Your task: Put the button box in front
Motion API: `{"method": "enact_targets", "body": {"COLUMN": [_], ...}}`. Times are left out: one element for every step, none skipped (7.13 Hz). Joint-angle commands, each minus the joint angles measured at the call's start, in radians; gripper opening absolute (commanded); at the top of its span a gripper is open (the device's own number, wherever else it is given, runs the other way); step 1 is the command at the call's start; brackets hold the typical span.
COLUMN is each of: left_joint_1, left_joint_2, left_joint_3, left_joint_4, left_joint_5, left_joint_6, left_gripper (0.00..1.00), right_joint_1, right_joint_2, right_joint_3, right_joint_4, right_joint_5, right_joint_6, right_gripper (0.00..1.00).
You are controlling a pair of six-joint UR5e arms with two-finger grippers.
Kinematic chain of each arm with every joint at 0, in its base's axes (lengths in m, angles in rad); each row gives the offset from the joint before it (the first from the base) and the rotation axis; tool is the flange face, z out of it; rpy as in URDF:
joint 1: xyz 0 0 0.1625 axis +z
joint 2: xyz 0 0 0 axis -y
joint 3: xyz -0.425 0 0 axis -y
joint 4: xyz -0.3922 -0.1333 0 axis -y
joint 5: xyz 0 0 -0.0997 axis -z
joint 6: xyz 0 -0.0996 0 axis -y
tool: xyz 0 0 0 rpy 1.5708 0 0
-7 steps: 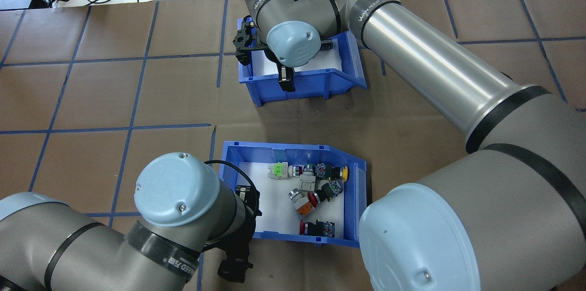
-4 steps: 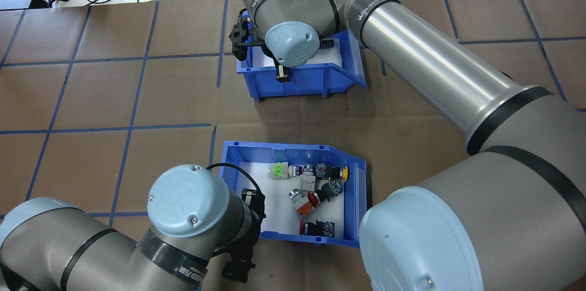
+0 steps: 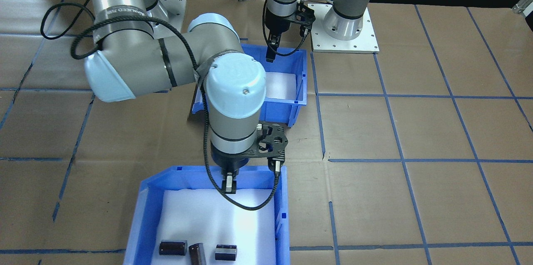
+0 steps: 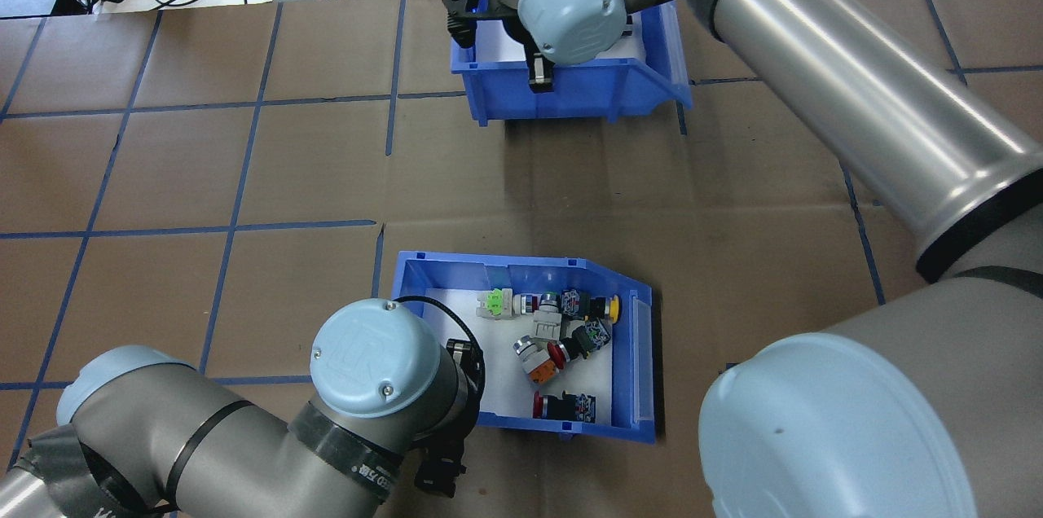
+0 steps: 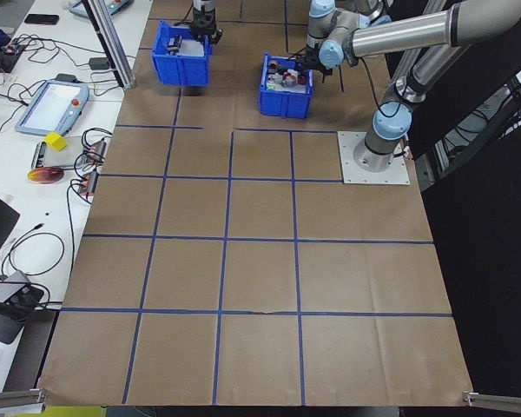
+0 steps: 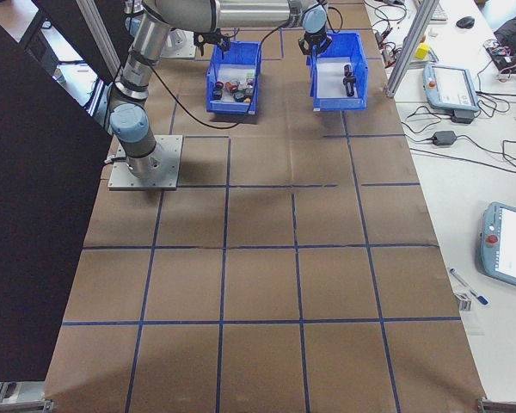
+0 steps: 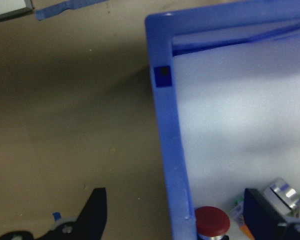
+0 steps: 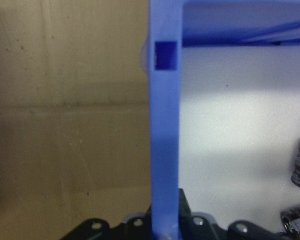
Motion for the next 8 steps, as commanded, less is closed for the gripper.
{"method": "enact_targets", "body": {"left_joint_1": [-0.003,-0.005,-0.014,-0.024,-0.025,-0.025,-0.025,-0.025], "left_joint_2": [-0.015,-0.033,-0.051,-0.064,-0.073,-0.078,-0.076,-0.076], "left_joint_3": [-0.025,-0.025,-0.023,-0.023,-0.023,-0.023,-0.022,-0.022], "left_joint_4": [0.061,0.073,0.101,0.143,0.153,0.155,0.159,0.174], "left_joint_5": [0.0,0.0,0.001,0.001,0.001,-0.005,-0.009,-0.011], "left_joint_6": [-0.009,-0.014,-0.014,-0.009,-0.006,-0.001,-0.006,-0.009], "left_gripper": [0.95,0.93,0.92,0.9,0.83,0.62,0.25,0.1], "right_joint_1": [-0.138,-0.212,-0.276,-0.335,-0.385,-0.435,-0.478,-0.496], "right_joint_2": [-0.081,-0.125,-0.173,-0.22,-0.26,-0.298,-0.335,-0.374], "right_joint_3": [0.032,0.079,0.129,0.183,0.238,0.298,0.375,0.45], "right_joint_4": [0.026,0.026,0.026,0.025,0.025,0.026,0.025,0.014], "right_joint_5": [0.007,0.01,0.011,0.014,0.023,0.026,0.029,0.032], "right_joint_6": [-0.16,-0.256,-0.326,-0.395,-0.465,-0.521,-0.571,-0.587], "right_gripper": [0.06,0.06,0.06,0.06,0.06,0.06,0.06,0.07]}}
